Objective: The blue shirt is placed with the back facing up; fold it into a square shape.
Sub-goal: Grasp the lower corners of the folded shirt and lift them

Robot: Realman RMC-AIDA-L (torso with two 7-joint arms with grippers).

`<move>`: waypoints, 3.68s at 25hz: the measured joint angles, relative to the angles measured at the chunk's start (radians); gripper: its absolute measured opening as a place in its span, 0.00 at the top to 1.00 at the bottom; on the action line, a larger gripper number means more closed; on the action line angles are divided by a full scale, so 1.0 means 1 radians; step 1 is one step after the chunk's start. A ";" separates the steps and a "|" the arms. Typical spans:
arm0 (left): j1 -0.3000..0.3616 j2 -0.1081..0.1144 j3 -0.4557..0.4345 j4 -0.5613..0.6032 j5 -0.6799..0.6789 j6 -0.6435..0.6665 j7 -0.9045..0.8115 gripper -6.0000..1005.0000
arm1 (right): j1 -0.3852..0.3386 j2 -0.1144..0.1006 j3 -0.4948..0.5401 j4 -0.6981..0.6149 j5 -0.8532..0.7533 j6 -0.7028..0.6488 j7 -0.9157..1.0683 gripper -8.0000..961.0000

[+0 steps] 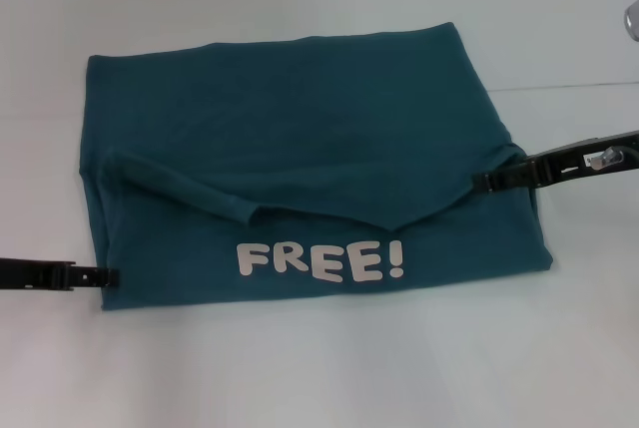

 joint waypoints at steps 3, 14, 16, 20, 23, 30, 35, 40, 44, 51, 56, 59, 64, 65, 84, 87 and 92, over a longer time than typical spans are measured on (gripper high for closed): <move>-0.004 -0.004 0.017 0.000 0.000 0.013 -0.001 0.09 | 0.000 0.000 0.000 0.000 0.000 0.000 0.004 0.04; -0.009 -0.007 0.044 -0.008 0.001 0.044 -0.004 0.11 | -0.008 0.000 -0.005 0.000 -0.001 0.001 0.011 0.04; -0.012 -0.007 0.052 -0.018 0.001 0.042 -0.004 0.12 | -0.009 0.000 -0.006 0.002 -0.001 0.002 0.011 0.04; -0.013 -0.007 0.058 -0.023 0.001 0.039 -0.004 0.12 | -0.014 0.001 -0.007 0.011 -0.001 0.006 0.011 0.04; -0.013 -0.009 0.059 -0.023 0.001 0.040 -0.004 0.13 | -0.017 0.001 -0.007 0.017 -0.001 0.006 0.011 0.04; -0.017 -0.010 0.055 -0.034 -0.005 0.036 -0.004 0.14 | -0.020 0.006 -0.006 0.044 0.000 0.006 0.010 0.04; -0.020 -0.012 0.071 -0.035 -0.002 0.035 0.006 0.15 | -0.027 0.006 -0.006 0.060 0.004 0.018 0.004 0.04; -0.021 -0.016 0.095 -0.038 -0.001 0.022 -0.002 0.37 | -0.031 0.005 -0.001 0.076 0.006 0.026 0.001 0.04; -0.030 -0.018 0.097 -0.043 -0.001 0.020 -0.008 0.56 | -0.033 0.005 0.000 0.079 0.007 0.031 0.000 0.04; -0.053 -0.018 0.098 -0.073 -0.002 0.016 -0.010 0.81 | -0.042 0.004 0.003 0.078 0.005 0.030 0.011 0.04; -0.057 -0.012 0.093 -0.074 -0.005 0.024 -0.010 0.93 | -0.048 -0.002 0.003 0.064 -0.043 0.026 0.077 0.04; -0.057 -0.012 0.091 -0.072 -0.004 0.024 -0.007 0.93 | -0.044 -0.003 0.003 0.055 -0.124 0.034 0.149 0.04; -0.061 -0.010 0.098 -0.074 -0.002 0.020 0.002 0.93 | -0.028 0.003 -0.005 0.058 -0.215 0.051 0.207 0.04; -0.063 -0.010 0.098 -0.075 -0.002 0.020 0.004 0.93 | -0.022 0.004 -0.007 0.073 -0.218 0.062 0.209 0.04; -0.071 -0.004 0.099 -0.077 -0.001 0.031 0.001 0.93 | 0.060 0.003 -0.062 0.227 -0.293 0.144 0.215 0.10; -0.071 -0.002 0.098 -0.076 -0.001 0.032 0.002 0.93 | 0.063 0.003 -0.071 0.241 -0.293 0.156 0.214 0.24; -0.071 -0.001 0.097 -0.077 -0.001 0.033 0.004 0.93 | 0.063 0.003 -0.072 0.245 -0.288 0.162 0.212 0.43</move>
